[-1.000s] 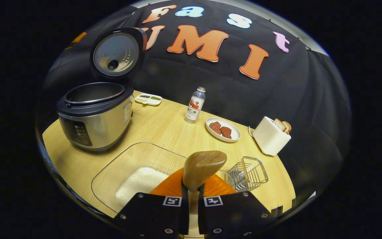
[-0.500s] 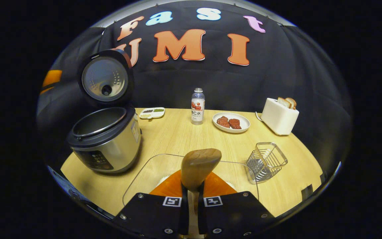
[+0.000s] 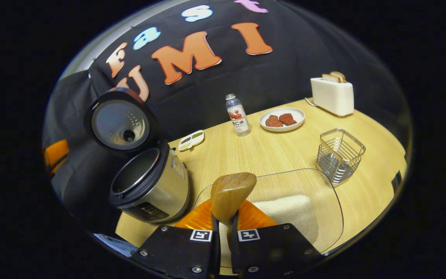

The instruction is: Close the left gripper, press the button to open the rice cooker; take a wooden spoon from the chopstick holder with the right hand, scoop a spoonful of rice and pour it into the rice cooker, then put the wooden spoon back into the chopstick holder.

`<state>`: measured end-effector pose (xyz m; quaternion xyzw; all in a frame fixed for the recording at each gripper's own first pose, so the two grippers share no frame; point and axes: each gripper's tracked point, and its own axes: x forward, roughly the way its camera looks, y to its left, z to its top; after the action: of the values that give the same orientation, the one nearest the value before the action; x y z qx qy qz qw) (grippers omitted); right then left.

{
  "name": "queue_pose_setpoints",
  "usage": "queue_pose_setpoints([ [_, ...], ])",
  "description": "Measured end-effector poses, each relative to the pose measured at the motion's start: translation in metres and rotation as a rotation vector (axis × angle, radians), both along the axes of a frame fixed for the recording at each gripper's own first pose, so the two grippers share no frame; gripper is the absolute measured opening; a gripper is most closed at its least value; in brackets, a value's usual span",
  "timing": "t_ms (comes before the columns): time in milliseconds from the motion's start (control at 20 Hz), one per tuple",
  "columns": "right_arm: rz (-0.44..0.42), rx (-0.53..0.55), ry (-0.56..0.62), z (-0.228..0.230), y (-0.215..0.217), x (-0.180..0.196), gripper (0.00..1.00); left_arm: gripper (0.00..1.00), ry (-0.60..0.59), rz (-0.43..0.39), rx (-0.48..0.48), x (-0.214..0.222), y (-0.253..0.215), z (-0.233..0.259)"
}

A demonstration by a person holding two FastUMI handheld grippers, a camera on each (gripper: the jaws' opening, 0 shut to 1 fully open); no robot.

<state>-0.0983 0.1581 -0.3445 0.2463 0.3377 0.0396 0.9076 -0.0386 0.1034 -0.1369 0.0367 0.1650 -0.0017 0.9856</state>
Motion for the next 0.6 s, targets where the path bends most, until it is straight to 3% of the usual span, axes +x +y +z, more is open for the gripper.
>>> queue_pose_setpoints([
  [50,-0.021,0.055,0.015,-0.001,0.000,0.001,0.10,0.66,0.003,-0.001,0.003,0.001,0.001,0.000],
  [150,-0.054,0.152,0.039,-0.002,0.002,-0.001,0.10,0.66,0.005,-0.001,0.009,-0.001,0.002,-0.001],
  [200,-0.069,0.193,0.052,-0.004,0.003,-0.001,0.10,0.72,0.005,-0.001,0.012,0.002,0.003,0.001],
  [300,-0.095,0.276,0.072,-0.006,0.004,0.000,0.10,0.66,0.007,-0.005,0.013,0.004,0.001,0.000],
  [400,-0.130,0.348,0.088,-0.009,0.000,0.004,0.10,0.66,0.010,-0.010,0.015,0.006,-0.002,0.000],
  [450,-0.145,0.380,0.099,-0.011,-0.002,0.005,0.10,0.72,0.010,-0.015,0.017,0.006,-0.005,0.002],
  [500,-0.158,0.407,0.110,-0.013,-0.005,0.007,0.10,0.66,0.010,-0.018,0.020,0.008,-0.007,0.002],
  [600,-0.165,0.458,0.125,-0.012,-0.011,0.006,0.10,0.72,0.011,-0.025,0.025,0.010,-0.011,0.002],
])
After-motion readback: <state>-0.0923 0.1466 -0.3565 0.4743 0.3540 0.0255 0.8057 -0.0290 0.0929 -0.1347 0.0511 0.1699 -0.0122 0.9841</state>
